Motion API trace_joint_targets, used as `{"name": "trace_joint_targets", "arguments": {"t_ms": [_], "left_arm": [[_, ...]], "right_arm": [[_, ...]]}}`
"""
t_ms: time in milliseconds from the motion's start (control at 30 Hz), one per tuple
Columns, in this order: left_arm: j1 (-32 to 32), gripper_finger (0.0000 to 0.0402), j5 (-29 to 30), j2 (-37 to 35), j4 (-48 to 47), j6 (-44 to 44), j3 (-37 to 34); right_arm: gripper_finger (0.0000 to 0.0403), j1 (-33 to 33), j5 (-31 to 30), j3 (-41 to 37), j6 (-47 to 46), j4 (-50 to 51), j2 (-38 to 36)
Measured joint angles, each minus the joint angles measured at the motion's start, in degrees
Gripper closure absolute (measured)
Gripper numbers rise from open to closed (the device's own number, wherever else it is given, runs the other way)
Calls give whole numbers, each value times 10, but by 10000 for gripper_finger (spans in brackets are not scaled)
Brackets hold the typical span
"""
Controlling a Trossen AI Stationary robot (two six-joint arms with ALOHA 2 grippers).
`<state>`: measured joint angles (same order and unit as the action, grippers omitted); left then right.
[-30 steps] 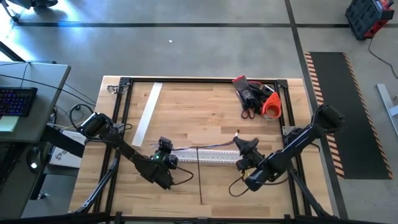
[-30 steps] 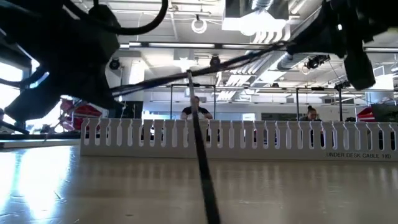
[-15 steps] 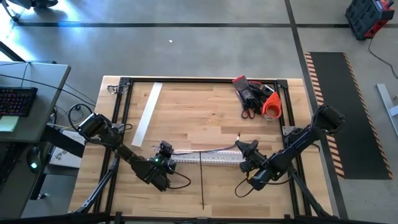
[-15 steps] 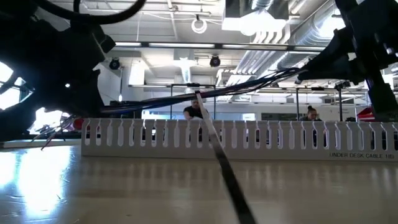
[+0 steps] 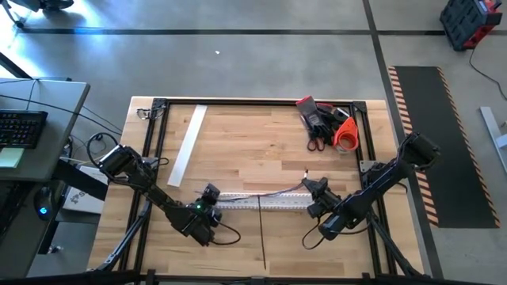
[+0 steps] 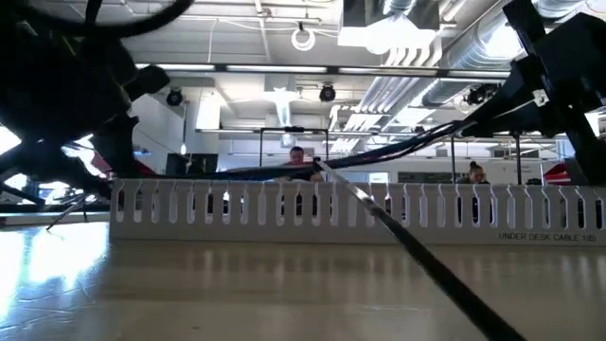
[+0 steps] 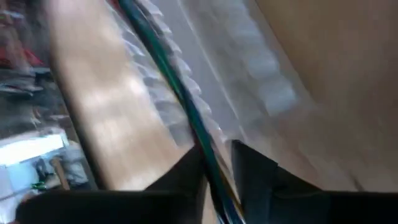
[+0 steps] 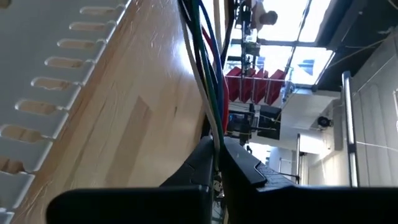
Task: Ziptie cables
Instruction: Put the colored ziptied cable into the white cable duct
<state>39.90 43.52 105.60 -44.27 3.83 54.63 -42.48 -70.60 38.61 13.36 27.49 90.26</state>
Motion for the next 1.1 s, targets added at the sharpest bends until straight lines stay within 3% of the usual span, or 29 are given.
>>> {"name": "trace_joint_targets", "arguments": {"t_ms": [233, 367, 567, 700, 867, 1000, 1100], "left_arm": [[4, 295, -14, 1, -145, 102, 60], [16, 287, -39, -10, -165, 127, 77], [30, 290, 47, -30, -148, 202, 102], [14, 295, 55, -35, -35, 180, 112], [-26, 296, -34, -32, 156, 49, 106], [-57, 296, -57, -32, 234, 15, 106], [-76, 296, -109, -29, 266, 1, 106]], "right_arm": [[403, 0, 33, 1, 5, 8, -1], [403, 0, 49, 1, 20, 16, -1], [403, 0, 57, 1, 38, 16, 0], [403, 0, 60, 1, 106, 16, 0], [403, 0, 82, 16, 264, 27, 4], [403, -2, 82, 25, 338, 27, 4], [403, -8, 70, 41, 369, 22, 2]]}}
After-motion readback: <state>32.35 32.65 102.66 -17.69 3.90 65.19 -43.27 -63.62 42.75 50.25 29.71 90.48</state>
